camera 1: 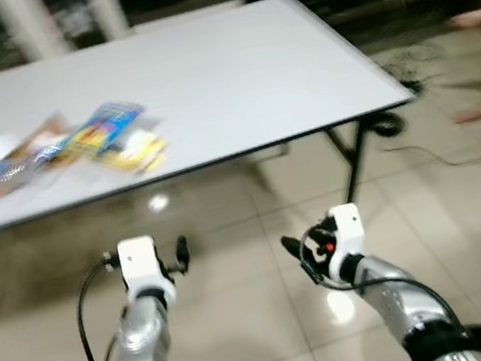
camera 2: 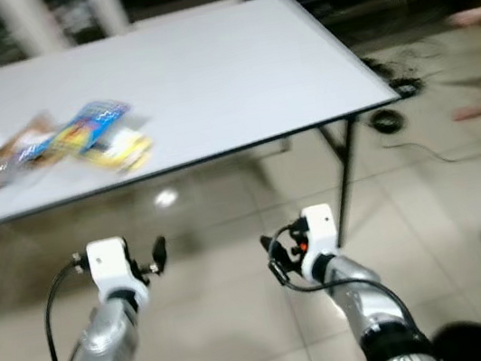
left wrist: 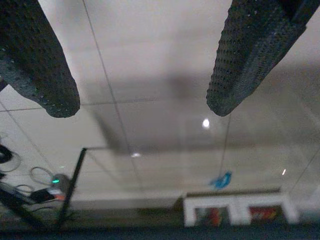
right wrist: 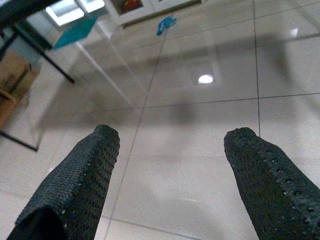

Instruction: Picking trash to rubbish bin

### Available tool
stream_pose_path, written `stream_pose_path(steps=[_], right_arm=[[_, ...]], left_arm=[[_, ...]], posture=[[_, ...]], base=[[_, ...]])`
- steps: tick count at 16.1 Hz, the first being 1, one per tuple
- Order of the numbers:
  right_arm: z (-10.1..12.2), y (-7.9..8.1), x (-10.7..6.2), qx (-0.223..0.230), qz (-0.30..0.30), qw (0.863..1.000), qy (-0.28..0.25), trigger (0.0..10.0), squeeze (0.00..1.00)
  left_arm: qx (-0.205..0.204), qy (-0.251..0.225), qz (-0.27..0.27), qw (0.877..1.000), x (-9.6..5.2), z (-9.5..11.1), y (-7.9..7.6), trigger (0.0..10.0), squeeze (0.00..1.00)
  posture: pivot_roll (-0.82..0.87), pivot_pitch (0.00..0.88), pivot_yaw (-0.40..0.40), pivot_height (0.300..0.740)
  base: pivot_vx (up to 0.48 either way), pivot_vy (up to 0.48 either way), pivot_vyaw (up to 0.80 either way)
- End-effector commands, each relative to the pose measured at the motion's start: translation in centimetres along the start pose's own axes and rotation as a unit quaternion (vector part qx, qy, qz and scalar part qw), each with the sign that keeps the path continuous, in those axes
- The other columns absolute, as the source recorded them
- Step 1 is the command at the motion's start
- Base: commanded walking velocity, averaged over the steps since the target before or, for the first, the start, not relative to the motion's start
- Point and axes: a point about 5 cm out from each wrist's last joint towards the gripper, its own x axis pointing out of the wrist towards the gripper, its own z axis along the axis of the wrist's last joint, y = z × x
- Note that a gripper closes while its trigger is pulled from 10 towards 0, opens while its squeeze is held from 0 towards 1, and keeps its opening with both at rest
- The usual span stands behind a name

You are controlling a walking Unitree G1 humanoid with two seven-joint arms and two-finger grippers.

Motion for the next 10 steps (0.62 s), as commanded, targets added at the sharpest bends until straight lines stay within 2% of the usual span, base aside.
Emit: stream_pose_path(steps=[1, 2, 8, 10], right_arm=[[0.4, 0.3, 0.2, -0.003, 0.001, 1.000, -0.004, 10.0, 0.00], [0.4, 0.3, 0.2, -0.005, -0.003, 1.000, -0.004, 10.0, 0.00], [1.7, 0.0, 0.8, -0.022, -0.041, 0.999, -0.011, 10.0, 0.00], [3.2, 0.4, 1.3, -0.032, -0.043, 0.998, -0.043, 10.0, 0.00]], left_arm=[[0.004, -0.018, 0.015, 1.000, 0.2, 1.1, 0.5, 10.0, 0.00], [-0.001, -0.030, 0.018, 0.999, 0.3, 1.8, 0.5, 10.0, 0.00], [-0.048, -0.059, 0.021, 0.997, 0.7, 4.4, -0.1, 10.0, 0.00], [-0.063, -0.068, 0.019, 0.996, 0.5, 5.3, -0.6, 10.0, 0.00]], posture=[[-0.07, 0.076, 0.036, 0.740], [-0.07, 0.077, 0.035, 0.740], [-0.05, 0.082, 0.025, 0.740], [-0.03, 0.086, 0.007, 0.740]], base=[[0.000, 0.000, 0.80], [0.000, 0.000, 0.79], [0.000, 0.000, 0.00], [0.000, 0.000, 0.00]])
